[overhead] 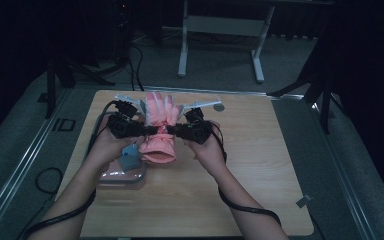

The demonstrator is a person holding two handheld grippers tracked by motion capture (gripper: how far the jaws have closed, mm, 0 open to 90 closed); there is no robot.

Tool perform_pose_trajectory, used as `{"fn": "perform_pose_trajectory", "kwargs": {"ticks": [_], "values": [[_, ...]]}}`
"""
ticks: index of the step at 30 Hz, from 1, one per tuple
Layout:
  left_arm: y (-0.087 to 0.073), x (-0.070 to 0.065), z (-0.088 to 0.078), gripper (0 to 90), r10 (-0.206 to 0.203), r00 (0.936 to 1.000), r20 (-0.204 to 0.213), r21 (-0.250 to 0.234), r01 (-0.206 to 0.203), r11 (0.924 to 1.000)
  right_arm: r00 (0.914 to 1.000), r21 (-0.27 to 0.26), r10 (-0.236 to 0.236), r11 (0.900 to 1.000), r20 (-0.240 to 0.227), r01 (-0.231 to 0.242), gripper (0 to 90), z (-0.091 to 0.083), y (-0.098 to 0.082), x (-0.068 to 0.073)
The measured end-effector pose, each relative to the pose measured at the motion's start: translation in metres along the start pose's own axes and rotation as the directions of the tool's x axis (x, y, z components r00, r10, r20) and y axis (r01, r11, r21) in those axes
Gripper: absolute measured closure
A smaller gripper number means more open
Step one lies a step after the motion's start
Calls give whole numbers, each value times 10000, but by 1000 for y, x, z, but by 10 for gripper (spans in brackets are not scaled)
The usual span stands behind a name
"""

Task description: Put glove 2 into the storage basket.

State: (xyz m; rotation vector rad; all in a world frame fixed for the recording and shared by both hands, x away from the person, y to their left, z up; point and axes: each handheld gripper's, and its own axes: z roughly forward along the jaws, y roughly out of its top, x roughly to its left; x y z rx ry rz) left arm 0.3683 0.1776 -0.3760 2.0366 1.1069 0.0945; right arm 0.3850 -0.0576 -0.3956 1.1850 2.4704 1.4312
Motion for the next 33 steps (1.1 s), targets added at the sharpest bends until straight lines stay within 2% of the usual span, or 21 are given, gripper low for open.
{"fn": "perform_pose_trajectory", "kwargs": {"ticks": [7, 8, 12, 22, 25, 29, 31, 33], "values": [[-9, 16, -20, 662, -169, 9995, -276, -104, 166, 9998, 9995, -49, -170, 9998, -267, 169, 762, 20, 9, 16], [-12, 20, -23, 662, -326, 9991, -252, -106, 324, 9994, 9993, -59, -188, 9998, -308, 187, 762, 23, 10, 18], [-20, 33, -32, 661, -505, 9981, -364, -39, 504, 9987, 9987, 72, -293, 9995, -420, 296, 762, 40, 15, 29], [-48, 68, -56, 661, -1187, 9902, -729, -240, 1173, 9928, 9964, 427, -424, 9980, -727, 456, 762, 86, 25, 56], [-54, 76, -56, 661, -1214, 9898, -747, -170, 1205, 9926, 9962, 486, -449, 9976, -742, 486, 762, 98, 23, 60], [-63, 88, -48, 660, -956, 9936, -601, -219, 944, 9953, 9971, 548, -416, 9975, -633, 450, 762, 110, 18, 59], [-67, 95, -41, 660, -1106, 9931, -385, -132, 1102, 9938, 9981, 683, -333, 9970, -514, 368, 762, 116, 14, 57], [-72, 98, -32, 660, -1248, 9914, -382, 35, 1250, 9921, 9987, 820, -272, 9962, -430, 307, 762, 121, 8, 54]]}}
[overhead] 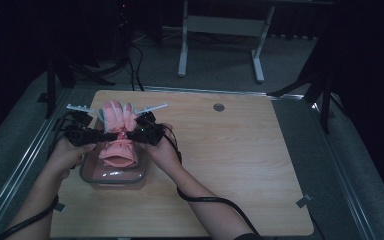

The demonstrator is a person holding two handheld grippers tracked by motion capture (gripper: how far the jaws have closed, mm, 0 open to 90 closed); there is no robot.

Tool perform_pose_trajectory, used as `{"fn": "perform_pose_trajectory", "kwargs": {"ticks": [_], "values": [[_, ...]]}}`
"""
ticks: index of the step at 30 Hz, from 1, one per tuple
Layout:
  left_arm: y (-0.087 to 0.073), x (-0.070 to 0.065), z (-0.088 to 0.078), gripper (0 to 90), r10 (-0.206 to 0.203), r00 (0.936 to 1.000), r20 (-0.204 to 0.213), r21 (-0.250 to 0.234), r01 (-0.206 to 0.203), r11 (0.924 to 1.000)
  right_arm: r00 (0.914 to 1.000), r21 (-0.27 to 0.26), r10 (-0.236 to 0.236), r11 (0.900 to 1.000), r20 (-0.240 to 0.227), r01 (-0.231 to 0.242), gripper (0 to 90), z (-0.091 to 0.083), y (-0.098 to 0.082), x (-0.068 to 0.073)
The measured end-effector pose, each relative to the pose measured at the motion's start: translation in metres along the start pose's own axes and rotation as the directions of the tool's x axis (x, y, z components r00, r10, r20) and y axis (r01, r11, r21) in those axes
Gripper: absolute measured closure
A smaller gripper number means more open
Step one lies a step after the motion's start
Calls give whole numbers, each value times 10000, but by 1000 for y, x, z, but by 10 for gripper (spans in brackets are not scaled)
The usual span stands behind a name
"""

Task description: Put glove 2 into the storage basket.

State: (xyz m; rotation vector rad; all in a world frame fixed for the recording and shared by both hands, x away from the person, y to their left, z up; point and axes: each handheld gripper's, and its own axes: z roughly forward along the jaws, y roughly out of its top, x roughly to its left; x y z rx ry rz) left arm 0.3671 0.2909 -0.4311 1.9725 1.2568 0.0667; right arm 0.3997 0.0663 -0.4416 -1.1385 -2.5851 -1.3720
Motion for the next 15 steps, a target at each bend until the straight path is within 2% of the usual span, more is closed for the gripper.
{"fn": "perform_pose_trajectory", "kwargs": {"ticks": [6, 10, 13, 15], "values": [[-11, 8, 13, 658, -171, 9998, -45, 477, 173, 9987, 9998, 466, 173, 9988, 87, -176, 762, 16, -15, -5], [-17, 13, 19, 657, -345, 9994, 13, 670, 343, 9972, 9999, 657, 51, 9978, 134, -59, 761, 24, -21, -4], [-25, 17, 26, 655, -535, 9986, -23, 938, 534, 9942, 9995, 1018, -51, 9948, 302, 20, 756, 32, -27, -3], [-26, 18, 28, 654, -575, 9983, -23, 907, 575, 9942, 9993, 1156, -121, 9933, 361, 79, 755, 35, -29, -3]]}}
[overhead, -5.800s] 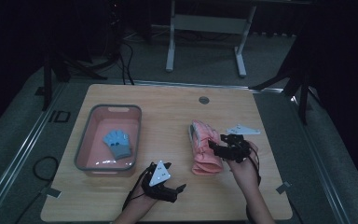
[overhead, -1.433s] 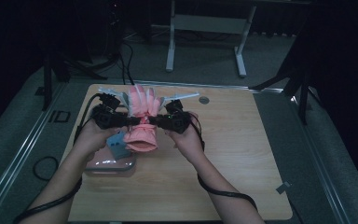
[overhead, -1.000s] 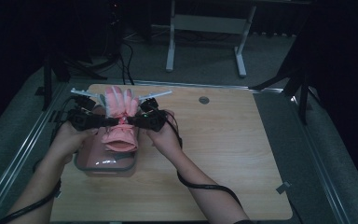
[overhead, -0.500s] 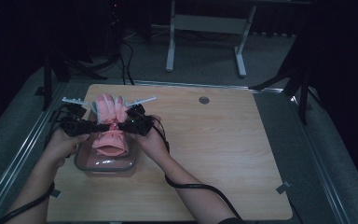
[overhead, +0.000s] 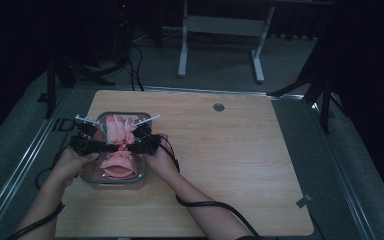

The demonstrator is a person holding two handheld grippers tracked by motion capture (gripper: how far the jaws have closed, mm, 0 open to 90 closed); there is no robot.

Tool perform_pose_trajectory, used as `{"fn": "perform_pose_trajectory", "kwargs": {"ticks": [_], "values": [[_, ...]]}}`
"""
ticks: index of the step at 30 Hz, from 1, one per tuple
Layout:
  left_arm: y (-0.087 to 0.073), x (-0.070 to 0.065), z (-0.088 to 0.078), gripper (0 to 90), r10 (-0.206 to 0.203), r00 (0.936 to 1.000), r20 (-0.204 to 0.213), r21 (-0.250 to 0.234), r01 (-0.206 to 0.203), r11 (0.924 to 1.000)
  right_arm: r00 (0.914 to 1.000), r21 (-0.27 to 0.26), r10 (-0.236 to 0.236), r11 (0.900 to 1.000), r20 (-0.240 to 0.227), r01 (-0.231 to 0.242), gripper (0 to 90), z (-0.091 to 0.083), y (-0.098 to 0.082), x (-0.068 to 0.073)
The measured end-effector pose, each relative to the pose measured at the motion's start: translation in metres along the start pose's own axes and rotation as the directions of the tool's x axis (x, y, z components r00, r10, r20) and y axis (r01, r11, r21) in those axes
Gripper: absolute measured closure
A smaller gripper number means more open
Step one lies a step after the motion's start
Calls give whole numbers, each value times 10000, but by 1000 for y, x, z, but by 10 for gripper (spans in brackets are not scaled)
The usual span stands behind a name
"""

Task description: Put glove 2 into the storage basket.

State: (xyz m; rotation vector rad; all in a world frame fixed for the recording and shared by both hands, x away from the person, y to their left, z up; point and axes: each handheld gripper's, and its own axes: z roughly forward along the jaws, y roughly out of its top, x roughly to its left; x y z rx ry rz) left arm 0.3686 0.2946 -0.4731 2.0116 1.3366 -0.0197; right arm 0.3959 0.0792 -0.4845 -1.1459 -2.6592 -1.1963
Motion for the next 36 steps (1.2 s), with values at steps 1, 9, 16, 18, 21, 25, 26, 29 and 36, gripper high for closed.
{"fn": "perform_pose_trajectory", "kwargs": {"ticks": [1, 9, 16, 18, 21, 25, 26, 29, 36], "values": [[0, 0, 0, 651, -24, 10000, -26, 19, 24, 10000, 10000, 26, -36, 10000, 40, 35, 753, 0, 0, 0], [-4, 0, 5, 642, -275, 9995, -166, 91, 277, 9996, 9997, 379, -108, 9992, 206, 100, 715, 3, 1, 0], [-6, 1, 6, 561, -538, 9956, -766, 65, 545, 9985, 9997, 389, -167, 9991, 158, 161, 615, 5, 3, -3], [-6, 0, 7, 512, -467, 9906, -1286, 45, 477, 9989, 9996, 294, -200, 9994, 193, 194, 571, 5, 4, -5], [-6, -3, 6, 489, -299, 9877, -1535, -59, 294, 9996, 9997, 261, -194, 9995, 149, 190, 534, 5, 6, -6], [-3, -9, 7, 454, -49, 9789, -2043, -217, 4, 9998, 9994, -405, -309, 9987, -143, 303, 414, -4, 10, -8], [-3, -11, 7, 451, 2, 9767, -2148, -242, -56, 9997, 9991, -560, -303, 9980, -303, 285, 390, -7, 12, -9], [-1, -14, 6, 372, -25, 9724, -2331, -589, -116, 9982, 9961, -689, -489, 9967, -739, 438, 289, -13, 13, -12], [-1, -15, 2, 182, -298, 9739, -2251, -1480, -40, 9890, 9903, -1181, -750, 9911, -1169, 612, 213, -29, 11, -22]]}}
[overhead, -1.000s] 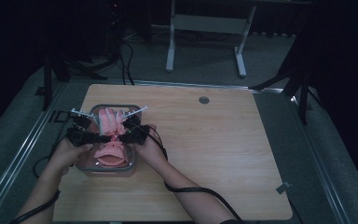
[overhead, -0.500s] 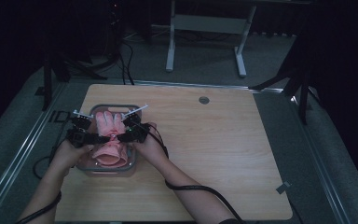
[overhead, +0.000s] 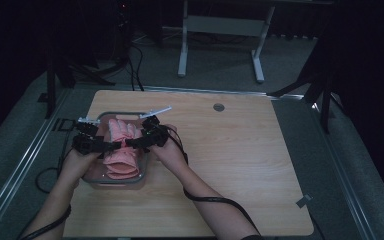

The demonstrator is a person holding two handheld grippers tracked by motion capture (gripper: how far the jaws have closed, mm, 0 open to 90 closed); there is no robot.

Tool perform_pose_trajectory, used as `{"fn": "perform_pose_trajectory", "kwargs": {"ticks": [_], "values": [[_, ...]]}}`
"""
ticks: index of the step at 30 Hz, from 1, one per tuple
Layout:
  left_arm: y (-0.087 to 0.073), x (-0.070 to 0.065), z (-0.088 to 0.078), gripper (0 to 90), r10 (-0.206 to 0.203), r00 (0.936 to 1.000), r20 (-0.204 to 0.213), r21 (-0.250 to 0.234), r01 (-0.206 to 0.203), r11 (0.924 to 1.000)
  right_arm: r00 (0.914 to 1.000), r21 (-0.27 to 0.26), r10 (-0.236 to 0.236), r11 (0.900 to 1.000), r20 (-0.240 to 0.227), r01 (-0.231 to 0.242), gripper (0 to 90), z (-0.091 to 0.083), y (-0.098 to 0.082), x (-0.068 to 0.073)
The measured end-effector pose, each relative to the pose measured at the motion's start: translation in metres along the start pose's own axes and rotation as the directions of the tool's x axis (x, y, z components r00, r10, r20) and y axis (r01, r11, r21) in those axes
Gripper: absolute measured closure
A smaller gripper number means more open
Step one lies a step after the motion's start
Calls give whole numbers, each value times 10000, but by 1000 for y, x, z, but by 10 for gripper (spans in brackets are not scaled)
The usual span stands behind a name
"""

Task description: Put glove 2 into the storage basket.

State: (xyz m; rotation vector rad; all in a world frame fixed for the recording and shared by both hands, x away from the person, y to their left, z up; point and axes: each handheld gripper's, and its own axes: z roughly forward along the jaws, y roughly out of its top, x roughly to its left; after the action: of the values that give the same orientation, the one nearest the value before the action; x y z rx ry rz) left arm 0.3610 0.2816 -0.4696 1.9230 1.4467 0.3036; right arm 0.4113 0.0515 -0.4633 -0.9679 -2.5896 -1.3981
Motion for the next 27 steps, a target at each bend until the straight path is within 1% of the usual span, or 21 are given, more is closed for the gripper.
{"fn": "perform_pose_trajectory", "kwargs": {"ticks": [1, 2, 4, 6, 7, 9, 11, 13, 15, 16, 18, 20, 21, 23, 25, 27], "values": [[0, -2, -1, 173, 130, 9998, -144, -193, -133, 9997, 10000, -37, 2, 10000, -52, -2, 212, -2, 0, -1], [1, -3, -3, 144, 229, 9995, -211, -334, -236, 9992, 10000, -63, 23, 10000, -85, -24, 206, -4, 0, -2], [3, -6, -9, 128, 374, 9991, -179, -705, -386, 9968, 9999, -163, -37, 9999, -110, 36, 197, -8, -1, -5], [5, -9, -15, 58, 459, 9987, -217, -996, -479, 9939, 9998, -177, -134, 9998, -160, 131, 192, -12, -2, -6], [6, -11, -18, 54, 467, 9987, -197, -1120, -486, 9925, 9997, -174, -151, 9997, -188, 148, 192, -14, -3, -8], [8, -16, -25, 55, 607, 9980, -181, -1417, -627, 9879, 9995, -225, -173, 9996, -246, 167, 189, -19, -4, -9], [9, -23, -31, 55, 775, 9970, -69, -1659, -776, 9831, 9993, -235, -223, 9995, -313, 215, 189, -25, -4, -11], [9, -30, -36, 55, 855, 9962, 161, -1872, -810, 9790, 9992, -304, -287, 9992, -268, 279, 188, -31, -4, -12], [8, -39, -39, 55, 957, 9951, 266, -1985, -886, 9761, 9990, -341, -284, 9990, -343, 273, 184, -37, -5, -13], [6, -44, -41, 55, 1084, 9935, 348, -2135, -985, 9720, 9988, -315, -319, 9990, -360, 308, 181, -39, -6, -13], [4, -55, -43, 55, 1338, 9898, 493, -2293, -1192, 9660, 9983, -222, -442, 9988, -391, 434, 181, -44, -9, -13], [2, -66, -44, 55, 1690, 9834, 656, -2354, -1493, 9604, 9977, -144, -541, 9985, -411, 535, 181, -49, -13, -14], [2, -70, -44, 55, 1801, 9803, 813, -2374, -1565, 9587, 9973, -118, -583, 9983, -445, 578, 181, -51, -14, -14], [3, -78, -43, 55, 1934, 9749, 1104, -2350, -1634, 9582, 9969, -105, -574, 9983, -544, 569, 177, -54, -17, -15], [3, -85, -43, 55, 2065, 9712, 1184, -2473, -1726, 9534, 9964, -89, -509, 9987, -680, 504, 176, -57, -20, -16], [4, -93, -42, 55, 2190, 9665, 1341, -2559, -1798, 9498, 9963, -85, -561, 9984, -650, 557, 173, -59, -23, -17]]}}
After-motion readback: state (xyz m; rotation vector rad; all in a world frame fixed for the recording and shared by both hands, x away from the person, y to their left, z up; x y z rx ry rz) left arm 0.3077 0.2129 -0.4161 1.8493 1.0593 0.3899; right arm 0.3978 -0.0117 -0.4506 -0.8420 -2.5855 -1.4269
